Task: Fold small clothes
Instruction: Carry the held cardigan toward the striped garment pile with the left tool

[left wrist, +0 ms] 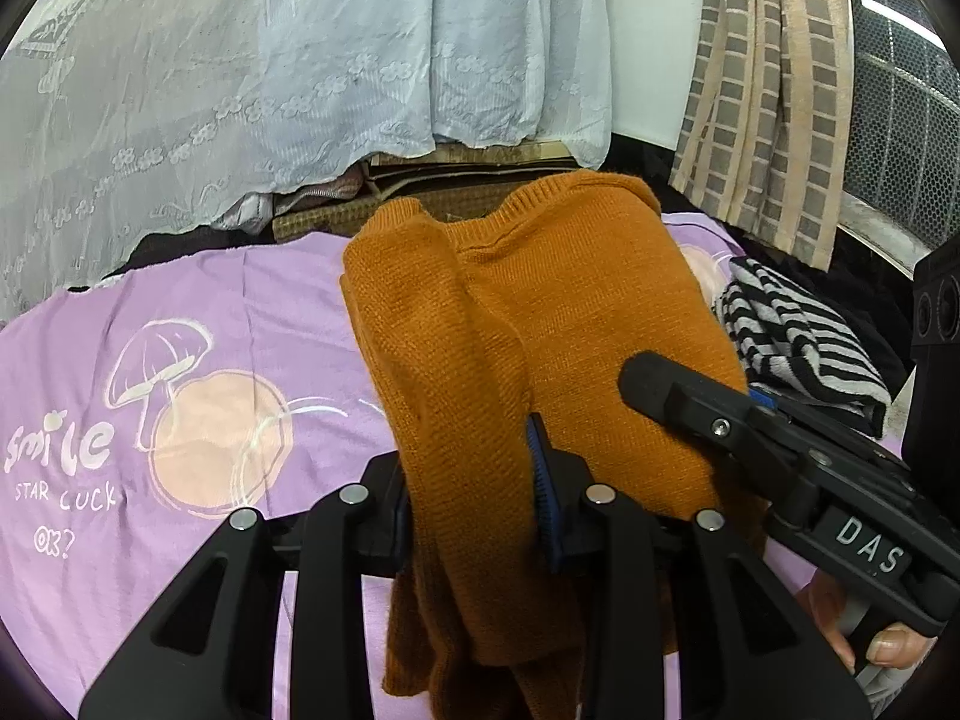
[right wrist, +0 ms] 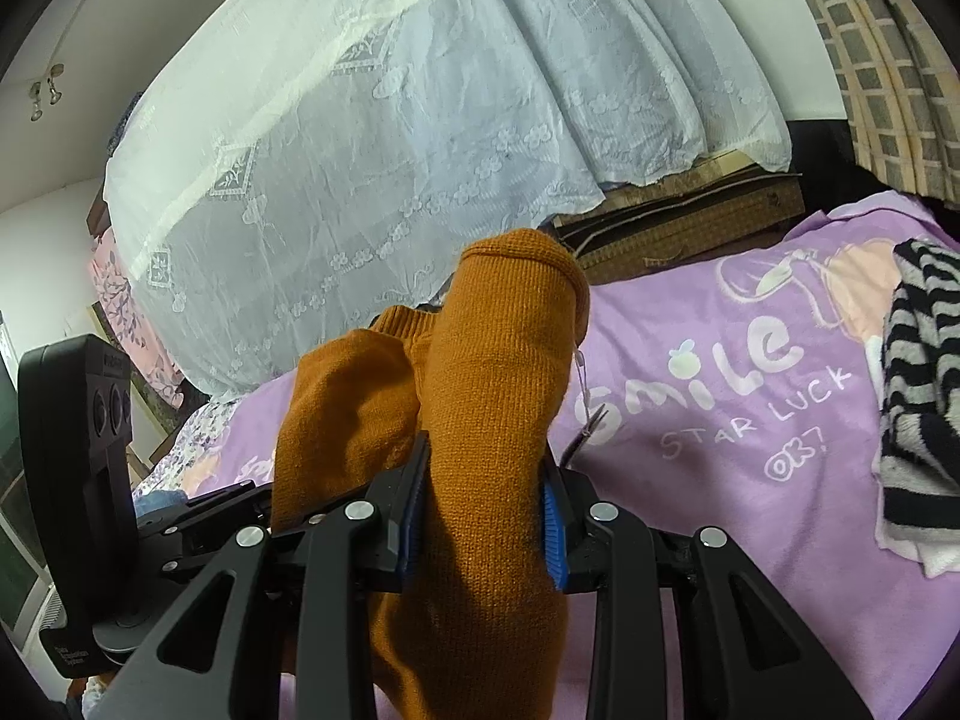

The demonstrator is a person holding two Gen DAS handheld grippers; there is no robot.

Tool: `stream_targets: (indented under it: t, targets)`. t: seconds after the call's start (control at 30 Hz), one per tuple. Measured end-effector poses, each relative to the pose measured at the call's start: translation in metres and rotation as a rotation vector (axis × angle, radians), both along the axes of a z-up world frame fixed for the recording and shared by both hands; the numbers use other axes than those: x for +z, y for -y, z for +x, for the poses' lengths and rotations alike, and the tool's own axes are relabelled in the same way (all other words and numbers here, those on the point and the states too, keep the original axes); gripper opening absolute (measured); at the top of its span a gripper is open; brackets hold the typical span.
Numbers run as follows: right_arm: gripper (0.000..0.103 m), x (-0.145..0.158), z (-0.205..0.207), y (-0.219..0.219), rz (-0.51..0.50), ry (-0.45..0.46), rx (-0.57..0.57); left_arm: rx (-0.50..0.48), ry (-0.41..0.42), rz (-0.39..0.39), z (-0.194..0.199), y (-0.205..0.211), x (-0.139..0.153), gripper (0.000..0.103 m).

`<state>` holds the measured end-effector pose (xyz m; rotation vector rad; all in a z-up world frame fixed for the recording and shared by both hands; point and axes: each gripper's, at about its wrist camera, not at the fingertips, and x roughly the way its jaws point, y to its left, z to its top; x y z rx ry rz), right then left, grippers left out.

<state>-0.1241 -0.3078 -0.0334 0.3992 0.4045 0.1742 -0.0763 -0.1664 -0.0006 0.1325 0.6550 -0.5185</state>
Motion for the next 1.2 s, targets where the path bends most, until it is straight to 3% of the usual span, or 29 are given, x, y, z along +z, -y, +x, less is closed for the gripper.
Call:
stream_targets:
  t: [0.77,1.2]
  targets:
    - [0.032,0.020,-0.053,0.035,-0.012,0.079,-0.089,-0.086,0.076,0.015,-0.035,0.047,0.027,0.031]
    - [0.032,0.044,-0.096,0.116,0.002,0.145,-0.242,-0.239,0.138,0.032,-0.052,0.142,0.054,0.031]
